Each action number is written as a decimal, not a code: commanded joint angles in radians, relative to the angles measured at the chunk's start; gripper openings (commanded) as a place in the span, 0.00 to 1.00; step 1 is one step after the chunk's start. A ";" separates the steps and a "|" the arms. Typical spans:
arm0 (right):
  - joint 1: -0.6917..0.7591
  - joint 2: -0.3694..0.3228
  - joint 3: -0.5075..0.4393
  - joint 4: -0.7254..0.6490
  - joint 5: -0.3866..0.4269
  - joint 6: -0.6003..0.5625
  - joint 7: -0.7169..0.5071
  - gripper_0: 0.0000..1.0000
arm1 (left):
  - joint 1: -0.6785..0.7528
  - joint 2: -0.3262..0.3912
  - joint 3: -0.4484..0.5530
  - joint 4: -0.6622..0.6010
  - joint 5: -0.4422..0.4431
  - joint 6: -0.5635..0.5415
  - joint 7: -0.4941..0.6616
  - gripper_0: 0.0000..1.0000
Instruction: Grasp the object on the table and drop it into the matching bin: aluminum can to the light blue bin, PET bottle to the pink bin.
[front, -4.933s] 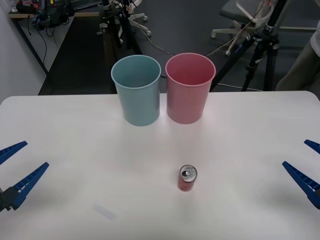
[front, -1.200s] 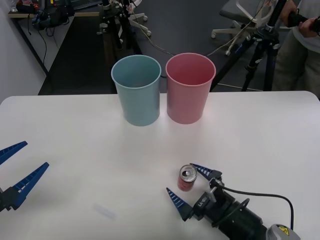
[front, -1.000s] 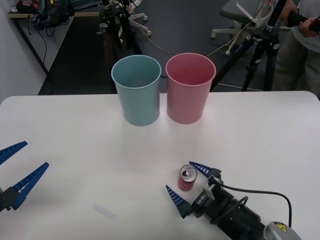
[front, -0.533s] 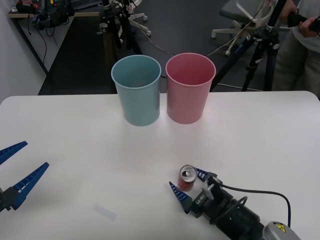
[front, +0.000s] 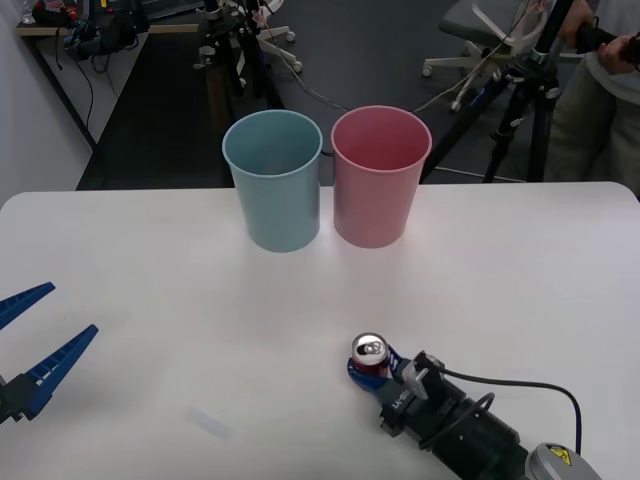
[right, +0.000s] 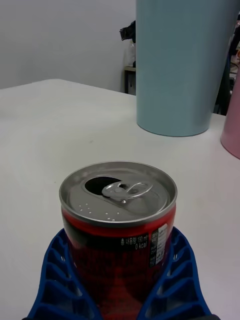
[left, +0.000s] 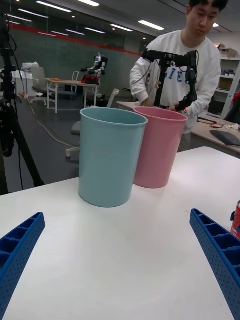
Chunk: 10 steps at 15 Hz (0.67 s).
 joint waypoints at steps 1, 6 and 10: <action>0.000 -0.002 -0.014 -0.009 0.000 -0.032 -0.012 0.00 | 0.000 0.000 0.000 0.000 0.000 0.000 0.000 1.00; 0.005 -0.020 -0.025 -0.085 0.008 -0.033 -0.094 0.00 | 0.000 0.000 0.000 0.000 0.000 0.000 0.000 1.00; 0.005 -0.045 -0.024 -0.184 0.034 -0.029 -0.206 0.00 | 0.000 0.000 0.000 0.000 0.000 0.000 0.000 1.00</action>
